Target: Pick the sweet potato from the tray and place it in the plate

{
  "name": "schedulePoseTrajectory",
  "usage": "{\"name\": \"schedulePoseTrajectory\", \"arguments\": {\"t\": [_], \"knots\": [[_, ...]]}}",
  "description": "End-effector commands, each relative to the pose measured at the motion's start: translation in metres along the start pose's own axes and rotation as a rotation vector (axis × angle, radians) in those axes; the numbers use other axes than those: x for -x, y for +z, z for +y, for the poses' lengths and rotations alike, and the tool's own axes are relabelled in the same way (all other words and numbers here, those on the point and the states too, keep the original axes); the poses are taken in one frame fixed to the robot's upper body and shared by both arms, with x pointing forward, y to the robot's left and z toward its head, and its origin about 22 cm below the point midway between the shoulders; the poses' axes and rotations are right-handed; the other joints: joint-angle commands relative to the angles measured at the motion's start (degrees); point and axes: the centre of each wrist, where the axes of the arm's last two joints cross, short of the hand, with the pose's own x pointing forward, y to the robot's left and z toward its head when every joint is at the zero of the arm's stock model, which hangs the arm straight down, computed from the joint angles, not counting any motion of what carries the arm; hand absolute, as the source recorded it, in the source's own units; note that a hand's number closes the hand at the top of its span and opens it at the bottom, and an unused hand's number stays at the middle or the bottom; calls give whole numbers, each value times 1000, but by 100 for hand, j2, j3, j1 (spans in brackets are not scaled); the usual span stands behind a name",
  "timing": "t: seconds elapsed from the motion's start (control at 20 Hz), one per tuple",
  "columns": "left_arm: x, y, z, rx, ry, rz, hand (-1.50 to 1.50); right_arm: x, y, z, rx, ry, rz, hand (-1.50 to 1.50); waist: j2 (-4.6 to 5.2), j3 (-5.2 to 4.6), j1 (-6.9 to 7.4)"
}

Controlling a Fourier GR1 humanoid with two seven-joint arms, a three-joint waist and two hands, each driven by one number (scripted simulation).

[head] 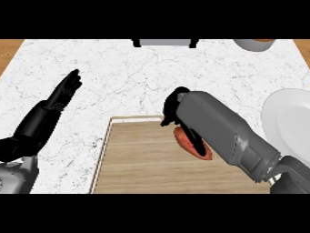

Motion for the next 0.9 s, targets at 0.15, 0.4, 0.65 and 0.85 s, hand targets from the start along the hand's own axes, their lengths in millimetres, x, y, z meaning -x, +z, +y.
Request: {"name": "schedulePoseTrajectory", "arguments": {"t": [0.15,0.4,0.65,0.85], "knots": [[5,12,14,-6,0,10,0,-1,-41,23,-199,81,22,-150,59,-3,-52],[-5,-5,1,1,0,1,0,17,-43,32,-237,89,30,-150,97,2,-83],[-7,1,-3,-4,9,-10,0,19,-64,58,-219,104,46,-150,85,5,-89],[1,7,9,-21,-16,13,0,-7,-57,59,-244,199,-65,150,93,3,-37]]}}
